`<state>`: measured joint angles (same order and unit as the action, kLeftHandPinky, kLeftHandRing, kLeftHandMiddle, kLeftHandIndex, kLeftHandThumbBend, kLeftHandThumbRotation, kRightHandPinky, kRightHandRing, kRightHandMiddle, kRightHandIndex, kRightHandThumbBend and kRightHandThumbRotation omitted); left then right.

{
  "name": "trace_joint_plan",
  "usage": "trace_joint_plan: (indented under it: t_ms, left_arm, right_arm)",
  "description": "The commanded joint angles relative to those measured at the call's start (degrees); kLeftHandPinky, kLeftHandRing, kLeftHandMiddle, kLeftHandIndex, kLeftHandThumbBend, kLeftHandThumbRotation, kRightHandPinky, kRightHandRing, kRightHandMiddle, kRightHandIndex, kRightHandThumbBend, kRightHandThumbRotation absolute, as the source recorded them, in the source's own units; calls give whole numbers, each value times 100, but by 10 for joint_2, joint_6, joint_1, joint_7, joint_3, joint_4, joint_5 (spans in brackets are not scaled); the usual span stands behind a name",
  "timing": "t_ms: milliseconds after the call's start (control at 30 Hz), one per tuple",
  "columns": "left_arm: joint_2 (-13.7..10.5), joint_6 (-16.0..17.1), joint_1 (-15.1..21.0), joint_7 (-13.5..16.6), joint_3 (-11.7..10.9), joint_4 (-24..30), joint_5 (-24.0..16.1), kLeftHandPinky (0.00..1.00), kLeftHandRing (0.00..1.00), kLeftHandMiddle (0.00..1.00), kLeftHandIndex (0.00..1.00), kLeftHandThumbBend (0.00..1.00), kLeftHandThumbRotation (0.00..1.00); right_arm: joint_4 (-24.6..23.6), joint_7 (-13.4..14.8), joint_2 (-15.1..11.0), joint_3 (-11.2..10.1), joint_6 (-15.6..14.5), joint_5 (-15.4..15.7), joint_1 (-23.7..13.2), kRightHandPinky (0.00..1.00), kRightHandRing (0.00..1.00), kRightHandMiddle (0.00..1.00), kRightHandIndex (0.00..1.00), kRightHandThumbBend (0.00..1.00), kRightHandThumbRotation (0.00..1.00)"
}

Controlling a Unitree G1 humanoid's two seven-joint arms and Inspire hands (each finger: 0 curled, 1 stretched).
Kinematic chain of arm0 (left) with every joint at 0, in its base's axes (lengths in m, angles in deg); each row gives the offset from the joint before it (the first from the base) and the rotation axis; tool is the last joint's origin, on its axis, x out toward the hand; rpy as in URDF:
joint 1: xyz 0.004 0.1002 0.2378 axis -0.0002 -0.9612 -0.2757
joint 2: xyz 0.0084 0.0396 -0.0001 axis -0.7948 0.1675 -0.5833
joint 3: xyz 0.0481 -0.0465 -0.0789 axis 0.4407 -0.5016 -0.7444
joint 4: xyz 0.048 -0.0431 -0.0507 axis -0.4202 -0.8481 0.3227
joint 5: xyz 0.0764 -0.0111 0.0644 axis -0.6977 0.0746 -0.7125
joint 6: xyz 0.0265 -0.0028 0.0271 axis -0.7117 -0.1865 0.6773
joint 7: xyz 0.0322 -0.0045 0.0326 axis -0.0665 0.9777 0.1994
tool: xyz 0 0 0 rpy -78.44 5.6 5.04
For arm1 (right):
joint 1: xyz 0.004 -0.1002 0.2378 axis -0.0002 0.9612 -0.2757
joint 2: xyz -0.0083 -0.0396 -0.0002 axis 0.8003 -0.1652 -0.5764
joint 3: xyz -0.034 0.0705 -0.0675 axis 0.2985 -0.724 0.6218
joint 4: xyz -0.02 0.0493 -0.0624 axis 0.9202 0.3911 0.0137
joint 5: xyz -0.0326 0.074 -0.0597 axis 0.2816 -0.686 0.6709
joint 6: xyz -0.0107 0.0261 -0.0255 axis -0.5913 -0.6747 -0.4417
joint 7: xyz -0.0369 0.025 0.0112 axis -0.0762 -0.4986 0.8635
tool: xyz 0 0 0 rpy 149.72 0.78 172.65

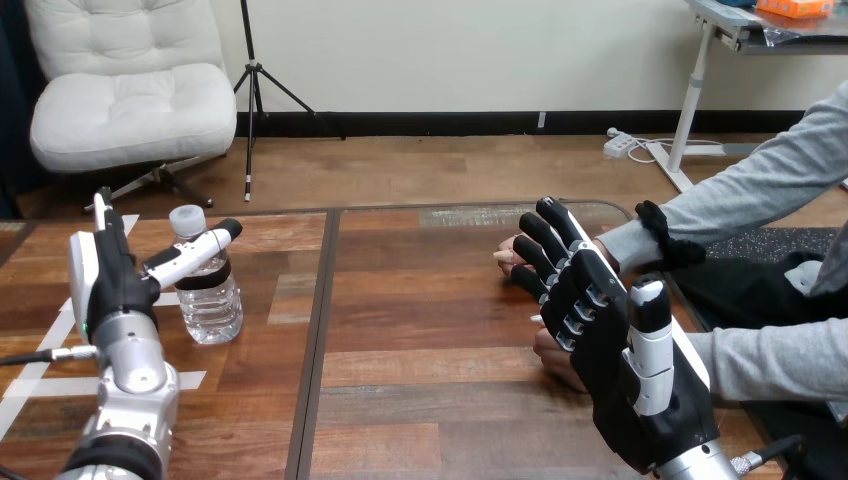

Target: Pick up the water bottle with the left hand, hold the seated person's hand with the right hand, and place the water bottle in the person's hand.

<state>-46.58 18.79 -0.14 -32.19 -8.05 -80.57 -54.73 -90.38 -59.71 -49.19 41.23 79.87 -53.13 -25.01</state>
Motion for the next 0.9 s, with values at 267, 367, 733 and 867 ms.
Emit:
trace_joint_plan:
  t_ms: [267,367,733,867]
  left_arm:
    - [-23,-16,69,-16,5,-11,-4,90,100,100,100,96,26]
    - [-23,-19,72,-16,5,-13,-4,89,100,100,100,95,25]
    - [-24,-28,81,-8,10,-21,-11,92,100,100,100,96,21]
    - [-27,-42,85,1,23,-24,-26,94,100,100,100,98,24]
  right_arm:
    - [-8,-3,-4,-3,14,-6,-27,100,100,99,100,92,100]
    - [-8,-2,-4,-3,16,-5,-27,100,100,99,100,91,100]
    - [-10,1,-2,-3,14,-4,-26,100,100,99,99,92,100]
    - [-12,0,-3,-3,14,-5,-24,100,100,99,99,92,100]
